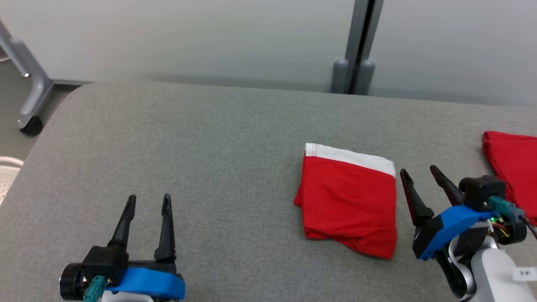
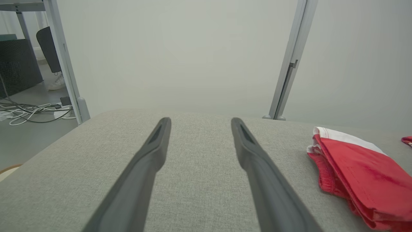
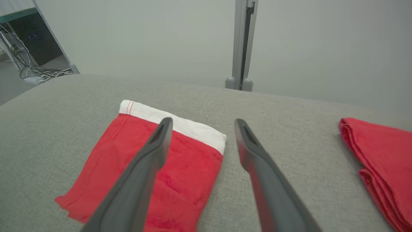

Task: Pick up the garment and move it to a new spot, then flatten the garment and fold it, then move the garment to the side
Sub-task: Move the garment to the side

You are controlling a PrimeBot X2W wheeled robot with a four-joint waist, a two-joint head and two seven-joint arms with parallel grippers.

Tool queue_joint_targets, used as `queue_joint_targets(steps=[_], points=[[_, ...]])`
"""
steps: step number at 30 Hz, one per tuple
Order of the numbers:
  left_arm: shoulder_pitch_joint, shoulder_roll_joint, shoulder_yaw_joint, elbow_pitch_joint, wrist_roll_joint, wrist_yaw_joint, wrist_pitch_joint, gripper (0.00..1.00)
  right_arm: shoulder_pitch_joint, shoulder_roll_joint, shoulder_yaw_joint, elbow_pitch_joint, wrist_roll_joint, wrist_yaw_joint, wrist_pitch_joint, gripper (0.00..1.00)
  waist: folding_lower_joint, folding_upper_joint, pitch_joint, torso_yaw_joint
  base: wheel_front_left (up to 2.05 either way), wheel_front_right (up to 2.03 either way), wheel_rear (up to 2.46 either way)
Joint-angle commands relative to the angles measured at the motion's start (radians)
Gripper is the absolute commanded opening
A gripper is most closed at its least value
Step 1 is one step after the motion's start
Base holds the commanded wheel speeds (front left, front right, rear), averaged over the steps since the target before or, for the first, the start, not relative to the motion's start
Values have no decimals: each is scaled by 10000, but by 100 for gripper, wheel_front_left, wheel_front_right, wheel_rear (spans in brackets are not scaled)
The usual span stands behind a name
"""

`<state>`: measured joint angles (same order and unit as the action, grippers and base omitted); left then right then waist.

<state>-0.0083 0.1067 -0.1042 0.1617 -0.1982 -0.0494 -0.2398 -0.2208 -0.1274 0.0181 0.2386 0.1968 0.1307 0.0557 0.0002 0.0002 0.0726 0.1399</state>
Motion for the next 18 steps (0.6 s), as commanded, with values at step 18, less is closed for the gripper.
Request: queue_joint_targets(steps=[18], points=[[-889,-264,-253,487,-34,60,-253,100,-1342,170,-169,4218,142,5,-320,100,-2,-2,1055,829,0,0,0]])
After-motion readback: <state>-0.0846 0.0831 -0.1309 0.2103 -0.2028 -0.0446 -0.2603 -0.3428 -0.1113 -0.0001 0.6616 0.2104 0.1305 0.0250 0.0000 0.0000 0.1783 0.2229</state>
